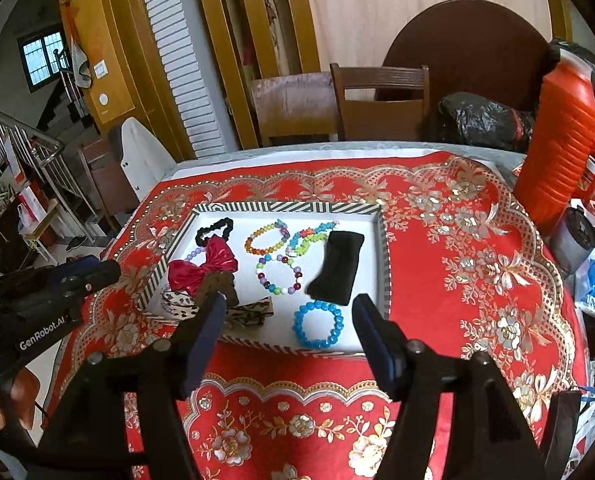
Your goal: Organize jewelry
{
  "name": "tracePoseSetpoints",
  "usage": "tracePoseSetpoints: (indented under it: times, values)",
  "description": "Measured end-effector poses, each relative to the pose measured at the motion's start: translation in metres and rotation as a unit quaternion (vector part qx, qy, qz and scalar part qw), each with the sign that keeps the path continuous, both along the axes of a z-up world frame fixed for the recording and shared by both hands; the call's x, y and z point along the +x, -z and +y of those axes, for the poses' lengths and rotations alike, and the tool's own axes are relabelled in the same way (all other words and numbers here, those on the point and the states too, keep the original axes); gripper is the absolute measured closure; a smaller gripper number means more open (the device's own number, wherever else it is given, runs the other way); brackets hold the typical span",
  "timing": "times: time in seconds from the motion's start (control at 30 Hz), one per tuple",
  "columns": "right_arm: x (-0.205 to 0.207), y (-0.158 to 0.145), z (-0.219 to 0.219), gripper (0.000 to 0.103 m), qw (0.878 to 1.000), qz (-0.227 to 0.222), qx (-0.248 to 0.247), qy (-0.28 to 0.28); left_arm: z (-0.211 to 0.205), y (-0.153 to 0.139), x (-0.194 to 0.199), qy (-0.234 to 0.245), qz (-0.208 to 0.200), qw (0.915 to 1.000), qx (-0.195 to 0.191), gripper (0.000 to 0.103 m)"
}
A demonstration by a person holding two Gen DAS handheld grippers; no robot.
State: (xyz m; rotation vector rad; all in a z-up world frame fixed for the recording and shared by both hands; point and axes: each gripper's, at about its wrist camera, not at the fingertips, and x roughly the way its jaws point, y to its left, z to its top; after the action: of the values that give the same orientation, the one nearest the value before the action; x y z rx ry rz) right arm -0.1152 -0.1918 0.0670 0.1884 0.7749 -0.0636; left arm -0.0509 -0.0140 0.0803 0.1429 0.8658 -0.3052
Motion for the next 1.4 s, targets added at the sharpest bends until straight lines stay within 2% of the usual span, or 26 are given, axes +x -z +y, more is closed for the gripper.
tracePoseSetpoints:
  times: [0.57,1.4]
  values:
    - [-0.012,-0.006,0.010,0.033,1.000,-0.005,-0.012,-0.003,0.005,-0.005,-0.014,0.001,-0.004,1.0000,-0.001,0.090]
    - [-0.009,0.001,0.013,0.032,1.000,0.007,-0.009,-0.009,0.007,0.000,-0.015,0.005,0.005,1.0000,-0.001,0.090]
